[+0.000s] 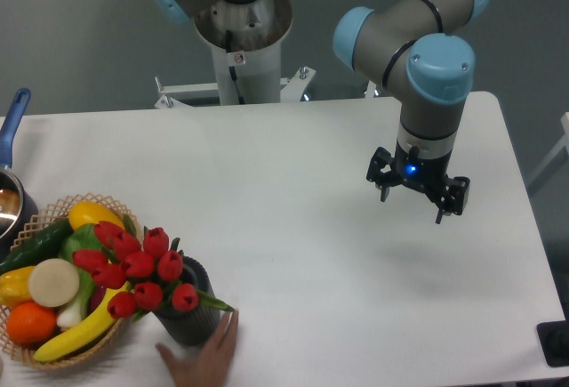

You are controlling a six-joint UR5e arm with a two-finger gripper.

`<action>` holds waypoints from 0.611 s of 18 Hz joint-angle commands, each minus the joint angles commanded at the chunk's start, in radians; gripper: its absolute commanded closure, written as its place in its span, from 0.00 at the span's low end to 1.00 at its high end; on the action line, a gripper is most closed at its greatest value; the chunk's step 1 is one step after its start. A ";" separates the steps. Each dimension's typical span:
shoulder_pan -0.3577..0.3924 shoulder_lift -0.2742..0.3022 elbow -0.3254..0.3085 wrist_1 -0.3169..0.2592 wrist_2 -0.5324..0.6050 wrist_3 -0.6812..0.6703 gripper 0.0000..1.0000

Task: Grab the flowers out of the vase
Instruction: 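Move the open gripper toward the red tulips in the black vase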

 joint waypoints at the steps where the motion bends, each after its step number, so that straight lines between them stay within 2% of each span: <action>1: -0.006 0.002 -0.002 0.000 -0.002 0.000 0.00; 3: -0.021 0.005 -0.014 0.006 -0.008 0.000 0.00; 5: -0.025 0.008 -0.043 0.060 -0.023 -0.003 0.00; 7: -0.032 0.020 -0.115 0.164 -0.047 -0.032 0.00; 9: -0.029 0.041 -0.199 0.286 -0.136 -0.061 0.00; 11: -0.026 0.064 -0.242 0.330 -0.214 -0.071 0.00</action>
